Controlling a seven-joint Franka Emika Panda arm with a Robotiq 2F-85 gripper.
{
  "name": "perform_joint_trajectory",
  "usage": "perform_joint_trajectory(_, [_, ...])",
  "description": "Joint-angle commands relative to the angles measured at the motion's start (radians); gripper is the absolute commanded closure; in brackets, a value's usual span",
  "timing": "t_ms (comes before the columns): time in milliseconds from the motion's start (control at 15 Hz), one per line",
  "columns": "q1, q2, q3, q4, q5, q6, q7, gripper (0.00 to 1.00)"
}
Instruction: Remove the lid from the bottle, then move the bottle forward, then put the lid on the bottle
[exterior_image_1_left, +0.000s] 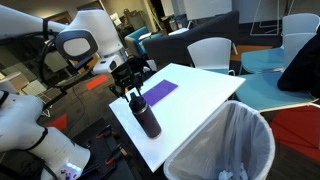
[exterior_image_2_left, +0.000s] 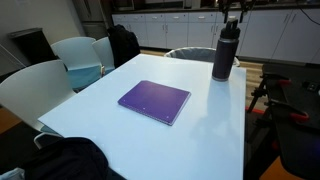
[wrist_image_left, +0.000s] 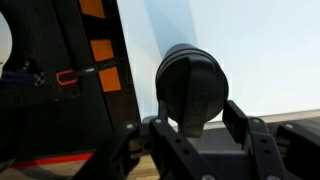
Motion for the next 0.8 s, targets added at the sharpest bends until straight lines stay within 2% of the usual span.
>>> perform_joint_trajectory(0, [-0.001,-0.028,0.021,-0.029,0.002,0.032,0.012,0.08])
perform_joint_trajectory(67, [0.0,-0.036,0.023,-0.021,0.003,0.014,0.006,0.01])
perform_joint_trajectory(133, [-0.003,-0.037,0.027,-0.008,-0.002,-0.012,0.014,0.0])
perform_joint_trajectory(267, [-0.007,-0.058,0.026,0.023,-0.004,-0.077,0.007,0.0])
perform_joint_trajectory(600, [-0.006,-0.087,0.024,0.218,-0.016,-0.384,-0.025,0.0])
perform_joint_trajectory(733, [-0.002,-0.089,0.033,0.284,-0.02,-0.442,-0.012,0.0])
